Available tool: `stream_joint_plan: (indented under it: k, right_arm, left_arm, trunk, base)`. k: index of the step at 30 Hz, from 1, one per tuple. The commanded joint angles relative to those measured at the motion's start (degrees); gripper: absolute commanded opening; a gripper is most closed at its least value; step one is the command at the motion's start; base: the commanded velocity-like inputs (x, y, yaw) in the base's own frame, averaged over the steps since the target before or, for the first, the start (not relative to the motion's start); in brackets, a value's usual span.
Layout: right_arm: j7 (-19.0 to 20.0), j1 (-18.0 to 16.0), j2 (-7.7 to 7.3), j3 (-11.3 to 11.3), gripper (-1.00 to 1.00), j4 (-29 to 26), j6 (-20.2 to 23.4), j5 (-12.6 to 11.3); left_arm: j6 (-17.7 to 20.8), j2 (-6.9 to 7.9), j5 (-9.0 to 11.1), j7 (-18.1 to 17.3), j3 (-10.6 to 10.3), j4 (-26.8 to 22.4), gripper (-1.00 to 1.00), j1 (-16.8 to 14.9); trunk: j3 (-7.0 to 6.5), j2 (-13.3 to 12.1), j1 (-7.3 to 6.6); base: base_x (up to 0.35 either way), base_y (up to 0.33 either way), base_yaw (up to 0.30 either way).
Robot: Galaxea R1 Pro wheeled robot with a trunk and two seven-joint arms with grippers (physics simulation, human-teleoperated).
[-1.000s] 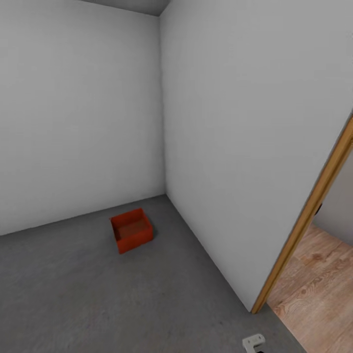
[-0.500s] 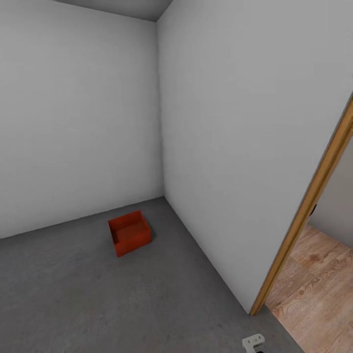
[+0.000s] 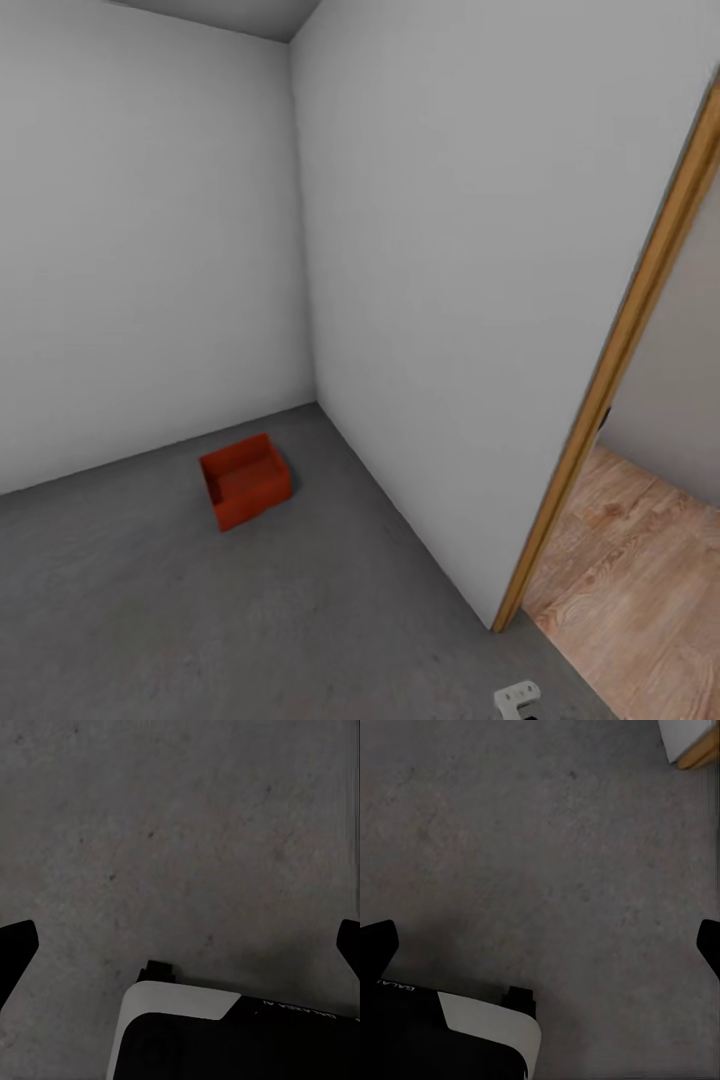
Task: Move the two storage containers from the living room to the garage. In the garage, place one container on the floor and stack the other container on top of it (either order is fine).
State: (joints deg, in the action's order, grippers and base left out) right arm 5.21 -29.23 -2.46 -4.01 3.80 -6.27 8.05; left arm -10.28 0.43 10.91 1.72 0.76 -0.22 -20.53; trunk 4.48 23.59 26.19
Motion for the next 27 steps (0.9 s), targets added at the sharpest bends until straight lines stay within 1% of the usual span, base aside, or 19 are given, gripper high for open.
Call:
stream_joint_plan:
  k: [1, 27]
  right_arm:
    - [0.07, -0.13, 0.00, -0.38, 1.00, 0.26, -0.44, 0.13]
    - [0.07, -0.13, 0.00, -0.38, 1.00, 0.25, -0.43, 0.13]
  left_arm:
    - [-0.18, 0.00, 0.25, 0.03, 0.03, 0.04, 1.00, -0.04]
    - [-0.18, -0.01, 0.21, 0.03, 0.01, 0.04, 1.00, -0.04]
  trunk:
    - [0.12, 0.13, 0.04]
    - [0.12, 0.13, 0.04]
  base:
    - [0.000, 0.000, -0.274]
    - [0.000, 0.000, -0.278]
